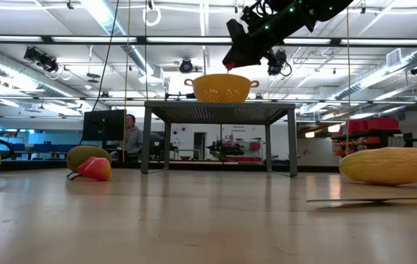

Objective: Pick & Place Fruit
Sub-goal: Put the yellow pear into the yellow strainer bowl on the shelf

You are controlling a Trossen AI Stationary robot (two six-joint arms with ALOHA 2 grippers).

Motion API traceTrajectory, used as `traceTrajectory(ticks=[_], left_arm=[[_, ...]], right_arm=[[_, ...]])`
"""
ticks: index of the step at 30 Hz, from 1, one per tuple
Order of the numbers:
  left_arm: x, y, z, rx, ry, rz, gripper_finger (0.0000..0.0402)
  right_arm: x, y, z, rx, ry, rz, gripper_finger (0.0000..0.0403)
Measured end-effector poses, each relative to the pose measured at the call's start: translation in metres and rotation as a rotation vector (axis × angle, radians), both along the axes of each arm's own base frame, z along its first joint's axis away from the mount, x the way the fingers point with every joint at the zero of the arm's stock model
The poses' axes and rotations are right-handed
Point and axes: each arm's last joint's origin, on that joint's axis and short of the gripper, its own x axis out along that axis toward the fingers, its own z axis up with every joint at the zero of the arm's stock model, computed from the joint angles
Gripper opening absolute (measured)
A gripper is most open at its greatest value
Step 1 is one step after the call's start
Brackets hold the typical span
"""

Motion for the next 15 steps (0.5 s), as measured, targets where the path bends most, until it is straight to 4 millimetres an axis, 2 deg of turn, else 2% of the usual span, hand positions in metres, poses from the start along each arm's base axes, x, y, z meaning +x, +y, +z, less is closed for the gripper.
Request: traceTrajectory(ticks=[7, 15], left_arm=[[0.0000, 0.0000, 0.0000, 0.000, 0.000, 0.000, 0.0240], [0.0000, 0.0000, 0.0000, 0.000, 0.000, 0.000, 0.0240]], right_arm=[[-0.0002, -0.0006, 0.0000, -0.001, 0.000, -0.002, 0.0136], [-0.0002, -0.0005, 0.0000, 0.000, 0.000, -0.001, 0.0164]])
